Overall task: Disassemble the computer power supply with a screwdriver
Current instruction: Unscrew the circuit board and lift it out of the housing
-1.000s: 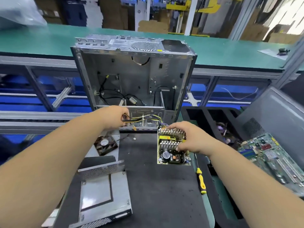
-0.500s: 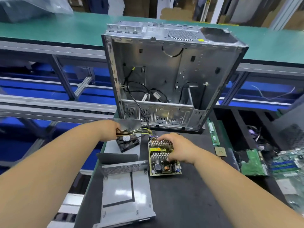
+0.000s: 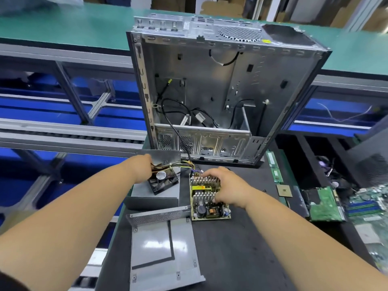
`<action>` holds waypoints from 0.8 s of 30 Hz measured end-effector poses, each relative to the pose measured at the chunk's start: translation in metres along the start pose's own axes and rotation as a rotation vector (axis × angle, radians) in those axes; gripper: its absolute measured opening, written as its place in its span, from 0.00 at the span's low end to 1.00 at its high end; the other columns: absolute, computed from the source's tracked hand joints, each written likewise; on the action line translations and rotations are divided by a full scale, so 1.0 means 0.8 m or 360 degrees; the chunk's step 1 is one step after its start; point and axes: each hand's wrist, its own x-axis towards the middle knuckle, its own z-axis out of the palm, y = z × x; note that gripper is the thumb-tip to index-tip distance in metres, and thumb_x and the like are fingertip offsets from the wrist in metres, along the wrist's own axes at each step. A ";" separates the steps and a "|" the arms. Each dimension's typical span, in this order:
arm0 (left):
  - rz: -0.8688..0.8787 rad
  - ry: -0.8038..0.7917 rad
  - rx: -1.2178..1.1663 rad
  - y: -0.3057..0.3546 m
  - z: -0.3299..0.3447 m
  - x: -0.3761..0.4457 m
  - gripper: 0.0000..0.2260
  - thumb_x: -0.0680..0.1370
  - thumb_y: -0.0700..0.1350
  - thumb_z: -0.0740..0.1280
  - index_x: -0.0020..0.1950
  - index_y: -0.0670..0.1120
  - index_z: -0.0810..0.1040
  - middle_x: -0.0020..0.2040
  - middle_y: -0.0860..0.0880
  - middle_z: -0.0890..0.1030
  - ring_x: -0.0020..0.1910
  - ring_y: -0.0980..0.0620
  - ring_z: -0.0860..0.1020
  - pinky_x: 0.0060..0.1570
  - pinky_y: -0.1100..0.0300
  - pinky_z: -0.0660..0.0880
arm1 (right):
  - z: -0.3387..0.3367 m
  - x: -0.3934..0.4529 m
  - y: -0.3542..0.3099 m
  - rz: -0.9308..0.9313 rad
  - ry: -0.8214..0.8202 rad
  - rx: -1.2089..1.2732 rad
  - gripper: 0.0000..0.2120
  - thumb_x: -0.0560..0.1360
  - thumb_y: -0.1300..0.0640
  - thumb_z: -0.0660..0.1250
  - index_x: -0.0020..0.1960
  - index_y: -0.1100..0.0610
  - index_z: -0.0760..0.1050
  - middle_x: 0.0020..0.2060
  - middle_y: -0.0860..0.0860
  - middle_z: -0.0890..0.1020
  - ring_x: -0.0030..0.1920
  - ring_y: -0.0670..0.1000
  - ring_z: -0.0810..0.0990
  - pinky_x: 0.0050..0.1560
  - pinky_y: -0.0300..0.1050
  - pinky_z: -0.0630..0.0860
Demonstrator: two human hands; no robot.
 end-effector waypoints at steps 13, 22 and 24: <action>0.0156 0.0126 -0.1077 0.009 0.013 -0.013 0.18 0.78 0.35 0.65 0.66 0.48 0.74 0.52 0.50 0.79 0.45 0.53 0.76 0.39 0.66 0.71 | -0.015 0.014 0.013 0.0007 0.0173 -0.0105 0.38 0.68 0.69 0.72 0.70 0.39 0.69 0.60 0.49 0.69 0.60 0.55 0.71 0.38 0.46 0.81; 0.0281 0.0384 -0.0854 -0.010 0.010 -0.059 0.17 0.77 0.44 0.70 0.65 0.54 0.75 0.64 0.52 0.76 0.63 0.53 0.74 0.63 0.55 0.71 | -0.002 -0.025 -0.029 -0.0279 0.0486 -0.0285 0.29 0.70 0.54 0.71 0.70 0.45 0.69 0.63 0.48 0.70 0.66 0.52 0.62 0.63 0.45 0.64; 0.0368 0.0403 -0.0896 -0.015 0.014 -0.075 0.09 0.77 0.46 0.71 0.55 0.59 0.78 0.56 0.56 0.79 0.58 0.57 0.76 0.58 0.58 0.72 | 0.011 -0.038 -0.054 -0.0465 0.0426 -0.0255 0.18 0.71 0.46 0.73 0.59 0.46 0.76 0.54 0.45 0.75 0.57 0.48 0.71 0.58 0.44 0.69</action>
